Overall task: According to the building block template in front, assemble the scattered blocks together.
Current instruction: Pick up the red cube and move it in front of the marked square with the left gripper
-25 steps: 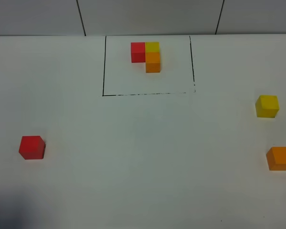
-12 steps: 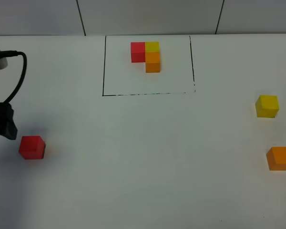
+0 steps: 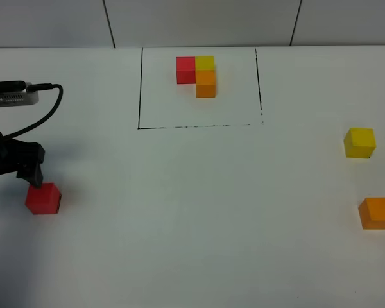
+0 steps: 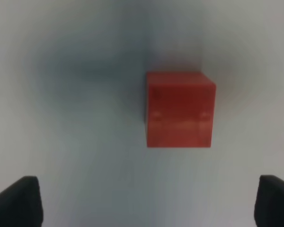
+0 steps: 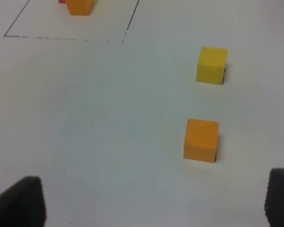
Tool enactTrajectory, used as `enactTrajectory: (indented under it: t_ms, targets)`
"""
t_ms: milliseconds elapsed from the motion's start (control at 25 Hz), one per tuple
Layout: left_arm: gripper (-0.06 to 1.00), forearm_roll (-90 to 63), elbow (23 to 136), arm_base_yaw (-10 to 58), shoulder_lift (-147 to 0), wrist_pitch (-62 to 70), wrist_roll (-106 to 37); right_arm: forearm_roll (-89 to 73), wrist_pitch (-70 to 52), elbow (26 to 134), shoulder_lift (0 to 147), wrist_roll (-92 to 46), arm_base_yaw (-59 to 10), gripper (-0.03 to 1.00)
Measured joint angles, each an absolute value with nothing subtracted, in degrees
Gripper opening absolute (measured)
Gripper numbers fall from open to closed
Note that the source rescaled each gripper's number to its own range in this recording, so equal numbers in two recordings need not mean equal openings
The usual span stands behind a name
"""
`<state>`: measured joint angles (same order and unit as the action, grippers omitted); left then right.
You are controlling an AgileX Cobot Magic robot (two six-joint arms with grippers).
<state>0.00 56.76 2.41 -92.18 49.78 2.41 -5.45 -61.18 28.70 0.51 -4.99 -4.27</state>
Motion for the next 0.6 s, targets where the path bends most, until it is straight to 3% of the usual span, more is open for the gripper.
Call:
enactTrajectory:
  t_ms: [600]
  targets:
    - [1.00,0.00,56.80,4.96,-99.05,43.57,4.23,-5.51,-61.18,28.70,0.51,-5.04,-4.27,0.84]
